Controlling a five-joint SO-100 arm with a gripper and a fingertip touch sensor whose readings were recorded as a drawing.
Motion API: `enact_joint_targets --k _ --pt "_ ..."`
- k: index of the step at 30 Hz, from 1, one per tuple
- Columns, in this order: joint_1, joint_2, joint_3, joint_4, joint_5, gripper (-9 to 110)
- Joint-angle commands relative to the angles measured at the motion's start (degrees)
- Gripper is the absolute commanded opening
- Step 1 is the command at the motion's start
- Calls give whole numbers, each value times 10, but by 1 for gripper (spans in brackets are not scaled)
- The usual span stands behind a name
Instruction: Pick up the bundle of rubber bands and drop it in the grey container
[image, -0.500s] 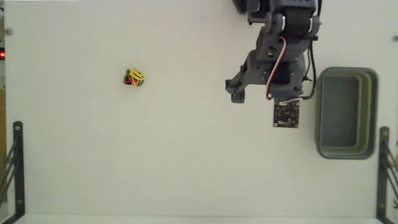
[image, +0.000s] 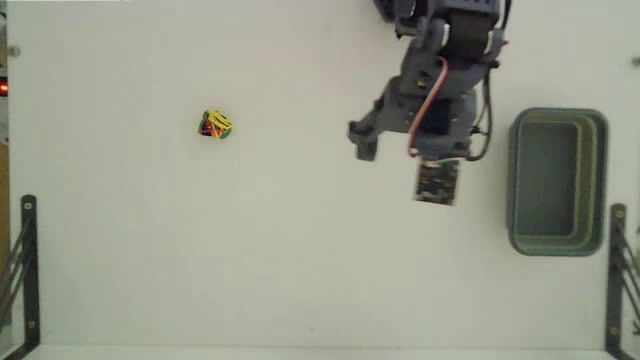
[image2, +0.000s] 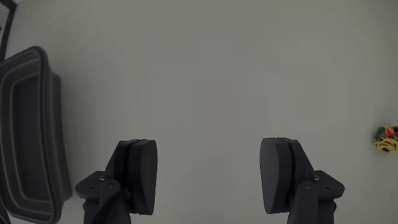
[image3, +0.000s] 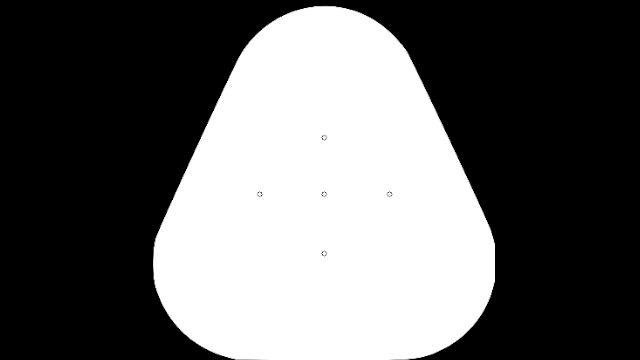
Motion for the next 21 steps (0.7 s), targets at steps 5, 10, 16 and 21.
enact_joint_targets --k 5,10,16,21 --pt "43 18 3 1 2 110" --pt "64 18 3 1 2 110" --pt "91 18 3 1 2 110" --pt "114 18 3 1 2 110"
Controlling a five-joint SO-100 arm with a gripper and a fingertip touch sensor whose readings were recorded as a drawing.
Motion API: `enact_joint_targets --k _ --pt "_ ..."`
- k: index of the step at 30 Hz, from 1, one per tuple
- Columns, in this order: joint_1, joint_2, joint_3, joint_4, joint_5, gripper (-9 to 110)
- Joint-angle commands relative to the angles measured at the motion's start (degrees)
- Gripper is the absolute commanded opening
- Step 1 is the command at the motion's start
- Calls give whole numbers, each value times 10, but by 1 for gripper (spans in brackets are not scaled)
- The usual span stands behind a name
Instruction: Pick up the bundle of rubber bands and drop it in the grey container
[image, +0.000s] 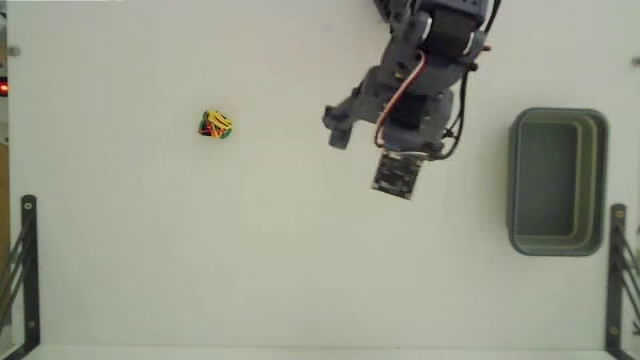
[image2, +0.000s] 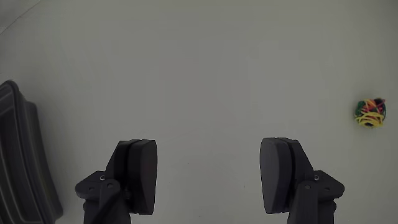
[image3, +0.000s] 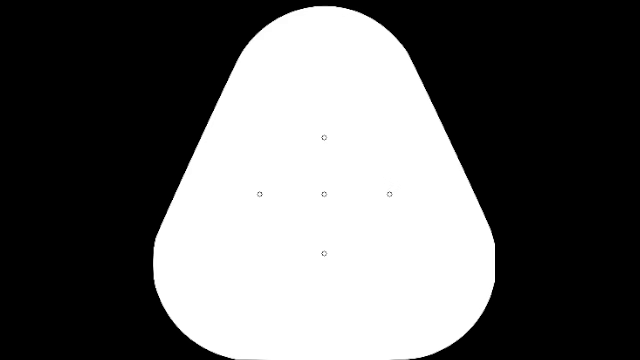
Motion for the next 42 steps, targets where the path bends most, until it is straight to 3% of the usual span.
enact_joint_targets --k 1,42 --pt "23 18 3 1 3 110" --pt "195 18 3 1 3 110"
